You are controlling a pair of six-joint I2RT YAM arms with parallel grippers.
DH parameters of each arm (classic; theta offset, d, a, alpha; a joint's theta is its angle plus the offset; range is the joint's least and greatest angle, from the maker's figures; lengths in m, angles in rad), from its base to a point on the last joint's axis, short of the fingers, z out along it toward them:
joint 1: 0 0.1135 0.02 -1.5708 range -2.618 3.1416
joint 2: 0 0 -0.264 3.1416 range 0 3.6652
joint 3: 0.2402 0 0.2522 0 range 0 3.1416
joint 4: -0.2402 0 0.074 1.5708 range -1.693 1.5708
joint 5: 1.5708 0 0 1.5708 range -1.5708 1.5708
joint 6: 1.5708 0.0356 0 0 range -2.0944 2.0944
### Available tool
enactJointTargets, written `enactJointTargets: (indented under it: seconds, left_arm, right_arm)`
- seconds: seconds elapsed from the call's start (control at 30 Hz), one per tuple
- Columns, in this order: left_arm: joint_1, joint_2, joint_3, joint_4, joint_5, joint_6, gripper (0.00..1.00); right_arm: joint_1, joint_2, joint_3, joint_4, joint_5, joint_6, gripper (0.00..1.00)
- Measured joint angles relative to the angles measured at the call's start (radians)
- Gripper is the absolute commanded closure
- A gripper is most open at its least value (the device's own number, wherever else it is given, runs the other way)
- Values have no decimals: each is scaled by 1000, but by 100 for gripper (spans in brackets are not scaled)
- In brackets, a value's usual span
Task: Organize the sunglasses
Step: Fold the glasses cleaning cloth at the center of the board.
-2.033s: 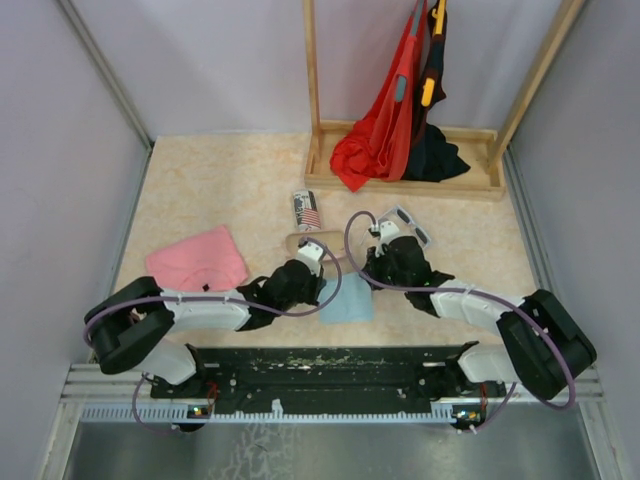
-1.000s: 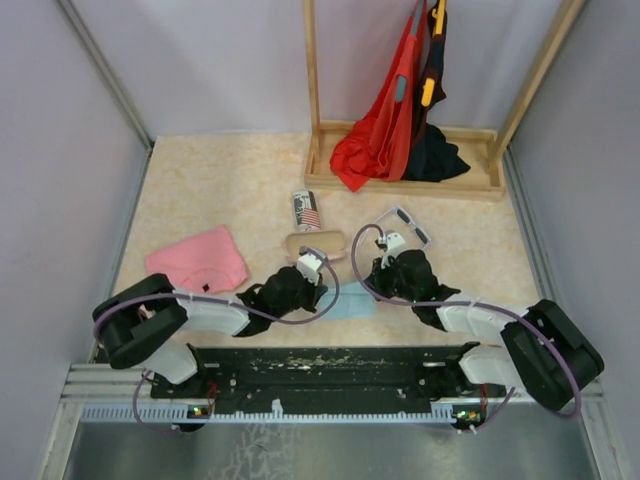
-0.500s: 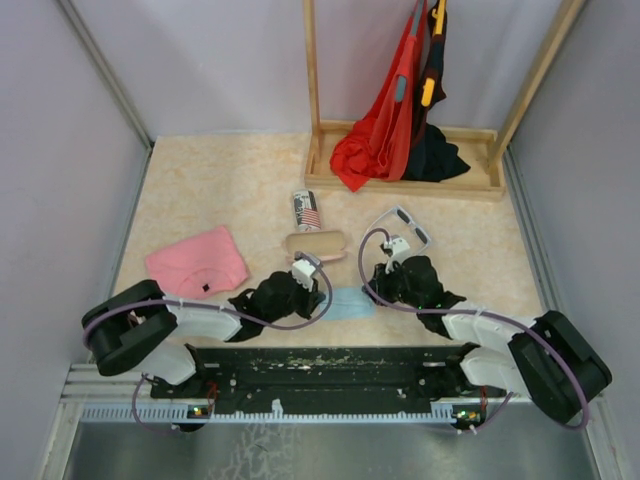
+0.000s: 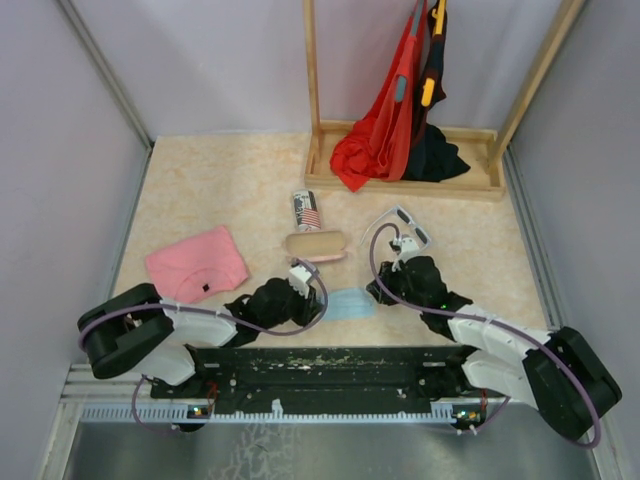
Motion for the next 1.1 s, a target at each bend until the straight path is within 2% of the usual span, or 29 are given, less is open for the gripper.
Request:
enactJointTargets:
  seconds: [0.13, 0.3, 0.63, 0.9, 1.1]
  left_arm:
    - [0, -6, 0, 6, -3, -7, 76]
    - [0, -6, 0, 6, -38, -23, 65]
    - [0, 3, 74, -93, -109, -67, 52]
    - [0, 58, 153, -198, -145, -93, 53]
    - [0, 73, 174, -233, -154, -97, 64]
  right_arm:
    - [-3, 74, 74, -120, 29, 12, 74]
    - [-4, 209, 211, -200, 15, -10, 73]
    - [-4, 299, 323, -319, 3, -48, 70]
    - [-4, 344, 380, -392, -9, -80, 70]
    - [-4, 356, 381, -420, -14, -94, 70]
